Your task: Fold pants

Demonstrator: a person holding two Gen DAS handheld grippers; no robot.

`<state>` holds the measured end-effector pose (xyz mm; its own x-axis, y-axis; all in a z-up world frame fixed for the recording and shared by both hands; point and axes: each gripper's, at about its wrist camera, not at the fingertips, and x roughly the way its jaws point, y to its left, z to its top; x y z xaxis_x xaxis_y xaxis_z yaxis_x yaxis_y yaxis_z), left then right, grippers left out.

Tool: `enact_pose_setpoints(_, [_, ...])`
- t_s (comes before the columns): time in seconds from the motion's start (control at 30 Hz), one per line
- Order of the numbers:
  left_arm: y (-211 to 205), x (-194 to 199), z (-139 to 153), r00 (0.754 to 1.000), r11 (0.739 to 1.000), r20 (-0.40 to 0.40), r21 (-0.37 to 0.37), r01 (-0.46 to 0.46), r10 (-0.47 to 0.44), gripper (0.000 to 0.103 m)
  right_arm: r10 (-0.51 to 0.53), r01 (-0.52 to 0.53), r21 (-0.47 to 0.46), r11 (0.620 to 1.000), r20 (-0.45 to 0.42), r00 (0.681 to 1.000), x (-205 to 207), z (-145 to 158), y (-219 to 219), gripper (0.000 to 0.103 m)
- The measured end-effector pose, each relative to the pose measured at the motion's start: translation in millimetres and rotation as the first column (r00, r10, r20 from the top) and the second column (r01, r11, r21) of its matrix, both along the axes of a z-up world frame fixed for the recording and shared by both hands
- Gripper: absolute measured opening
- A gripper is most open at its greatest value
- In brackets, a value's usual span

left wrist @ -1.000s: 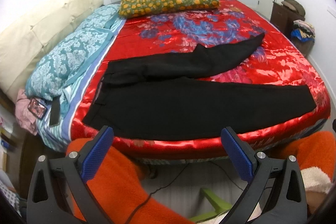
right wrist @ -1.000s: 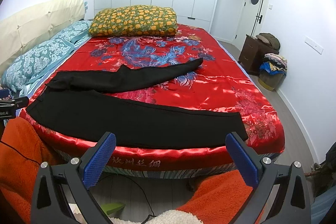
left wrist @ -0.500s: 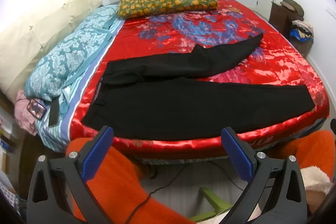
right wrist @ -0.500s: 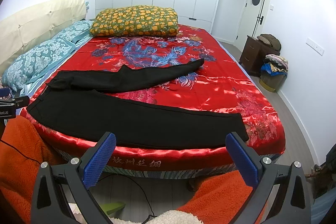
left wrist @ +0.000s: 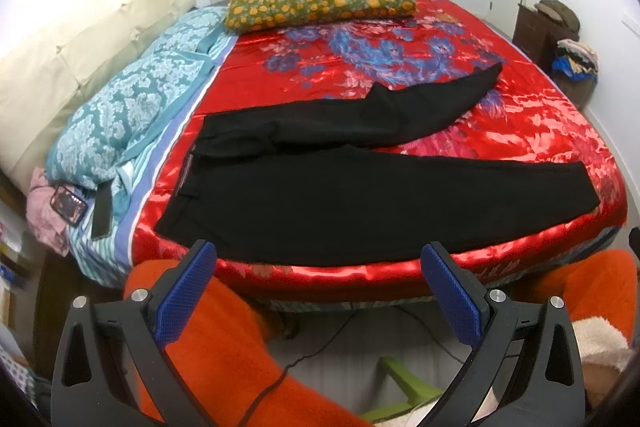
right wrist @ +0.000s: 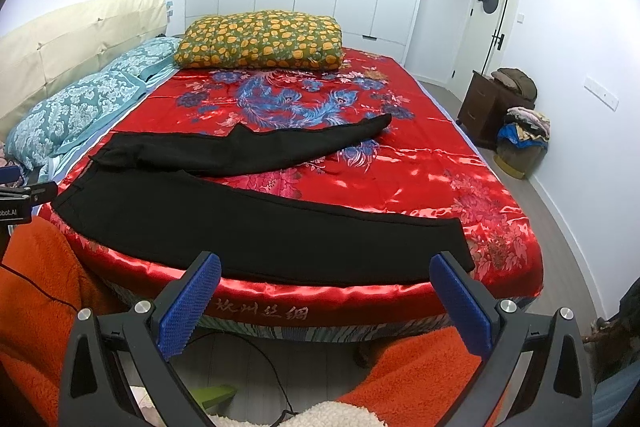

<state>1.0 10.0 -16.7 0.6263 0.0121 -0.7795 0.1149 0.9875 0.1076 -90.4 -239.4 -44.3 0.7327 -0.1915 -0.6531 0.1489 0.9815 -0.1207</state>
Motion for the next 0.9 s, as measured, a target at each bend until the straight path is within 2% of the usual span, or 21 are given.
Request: enact_pose_setpoints(0.9, [-2.3, 2.9, -1.5, 1.0, 1.0, -0.008, 0.007, -0.002, 0.002, 0.102, 0.011, -0.011, 0.005, 1.0, -0.014, 1.0, 3.9, -6.6, 1.0, 0.103])
